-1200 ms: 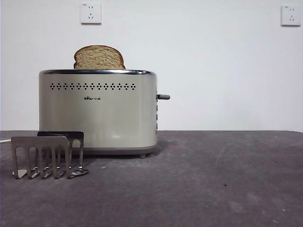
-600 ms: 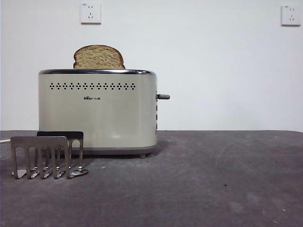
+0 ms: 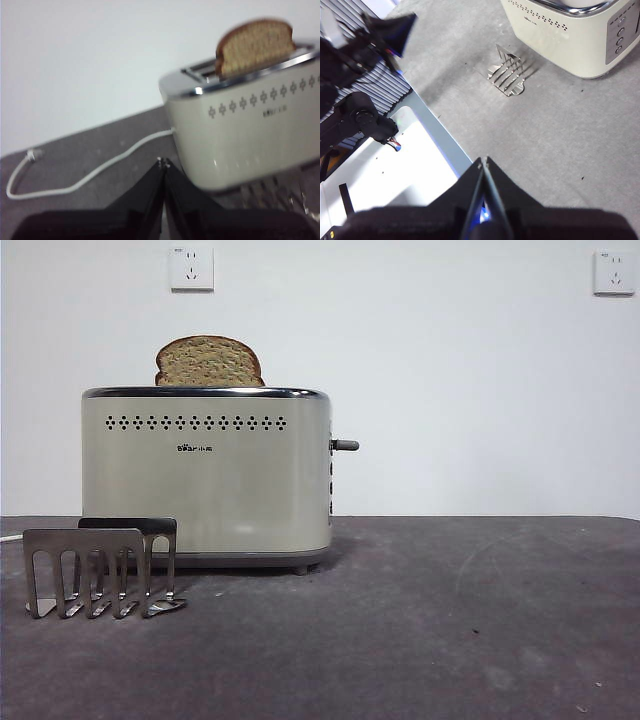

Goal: Pick up a slice of bread from the rack,put the bread on the toaster,press the button

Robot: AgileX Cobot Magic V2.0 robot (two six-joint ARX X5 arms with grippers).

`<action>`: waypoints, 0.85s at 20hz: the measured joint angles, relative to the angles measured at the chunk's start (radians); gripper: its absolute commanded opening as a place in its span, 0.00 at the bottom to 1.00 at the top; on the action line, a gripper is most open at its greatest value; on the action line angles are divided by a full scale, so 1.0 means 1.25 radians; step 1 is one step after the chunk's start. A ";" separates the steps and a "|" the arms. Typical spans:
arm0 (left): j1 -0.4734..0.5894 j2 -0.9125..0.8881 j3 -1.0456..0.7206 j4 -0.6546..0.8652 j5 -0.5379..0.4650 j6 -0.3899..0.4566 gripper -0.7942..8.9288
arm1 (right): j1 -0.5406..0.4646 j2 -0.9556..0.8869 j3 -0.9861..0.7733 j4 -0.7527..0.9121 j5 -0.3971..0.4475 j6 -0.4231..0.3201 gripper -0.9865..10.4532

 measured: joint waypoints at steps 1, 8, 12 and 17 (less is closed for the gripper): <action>0.000 -0.008 -0.016 0.000 0.000 0.000 0.08 | 0.000 0.000 0.000 0.000 0.000 0.000 0.09; 0.000 -0.072 -0.069 -0.069 0.001 -0.012 0.08 | 0.000 0.000 0.000 0.000 0.000 0.000 0.09; 0.000 -0.096 -0.068 -0.159 0.006 -0.052 0.08 | 0.000 0.000 0.000 0.000 0.000 0.000 0.09; 0.000 -0.096 -0.068 -0.157 0.016 -0.116 0.08 | 0.000 0.000 0.000 0.000 0.000 0.000 0.09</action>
